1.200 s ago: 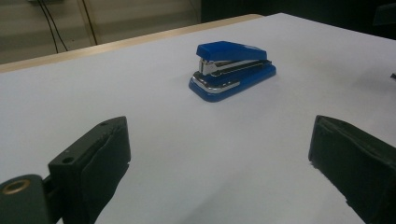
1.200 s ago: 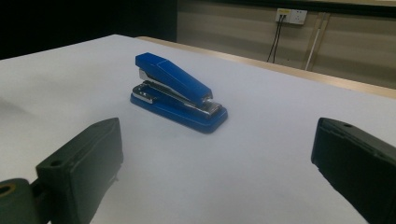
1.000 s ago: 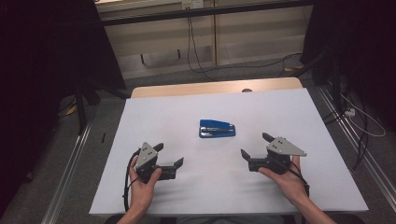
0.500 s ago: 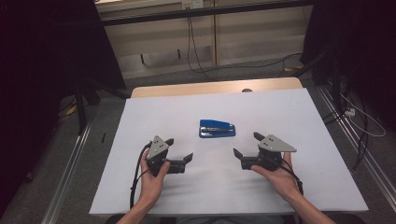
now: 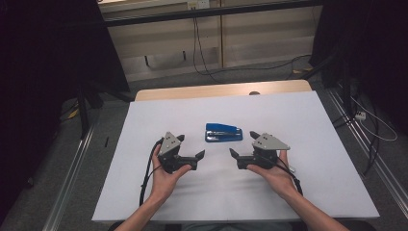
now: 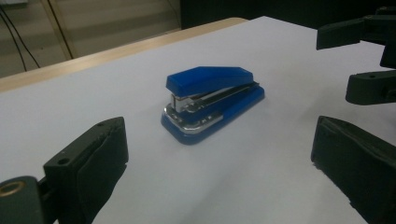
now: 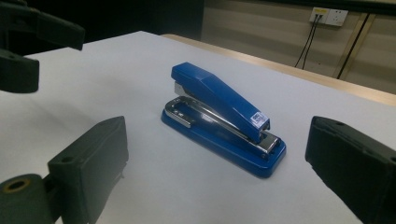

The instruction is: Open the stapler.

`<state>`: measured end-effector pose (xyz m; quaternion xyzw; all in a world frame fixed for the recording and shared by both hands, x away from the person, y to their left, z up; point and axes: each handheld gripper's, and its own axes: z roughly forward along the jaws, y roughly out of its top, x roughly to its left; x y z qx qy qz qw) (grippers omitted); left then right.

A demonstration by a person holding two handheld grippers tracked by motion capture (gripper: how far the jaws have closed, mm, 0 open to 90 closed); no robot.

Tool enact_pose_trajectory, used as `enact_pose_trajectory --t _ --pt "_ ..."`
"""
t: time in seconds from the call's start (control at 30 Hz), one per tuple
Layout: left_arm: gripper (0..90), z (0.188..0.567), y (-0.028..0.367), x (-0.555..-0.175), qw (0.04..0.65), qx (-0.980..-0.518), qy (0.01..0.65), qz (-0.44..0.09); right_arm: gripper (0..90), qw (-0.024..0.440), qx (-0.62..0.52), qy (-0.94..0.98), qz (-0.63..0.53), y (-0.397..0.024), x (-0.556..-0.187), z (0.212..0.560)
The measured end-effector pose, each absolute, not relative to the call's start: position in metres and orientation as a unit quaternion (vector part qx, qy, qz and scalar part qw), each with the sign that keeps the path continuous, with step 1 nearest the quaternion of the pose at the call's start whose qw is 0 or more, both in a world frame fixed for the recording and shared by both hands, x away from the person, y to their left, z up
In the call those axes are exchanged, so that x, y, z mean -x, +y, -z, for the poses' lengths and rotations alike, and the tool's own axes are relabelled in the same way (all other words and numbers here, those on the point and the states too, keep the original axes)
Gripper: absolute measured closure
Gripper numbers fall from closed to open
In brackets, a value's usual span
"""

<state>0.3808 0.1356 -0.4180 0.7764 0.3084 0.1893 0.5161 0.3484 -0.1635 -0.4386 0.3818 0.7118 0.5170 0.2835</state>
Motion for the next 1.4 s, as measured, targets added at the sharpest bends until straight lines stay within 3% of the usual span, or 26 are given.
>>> enact_pose_trajectory --t 1.0,1.3,1.4 --pt "7.1 0.42 0.118 -0.444 0.527 -0.758 0.327 -0.2 18.1 0.257 -0.37 0.734 -0.509 -0.141 -0.397 0.442" --pt "6.9 0.422 0.12 -0.446 0.522 -0.756 0.331 -0.214 28.5 0.247 -0.362 0.745 -0.503 -0.138 -0.397 0.444" --pt "7.5 0.424 0.121 -0.448 0.521 -0.756 0.333 -0.213 40.7 0.24 -0.364 0.745 -0.505 -0.141 -0.4 0.442"
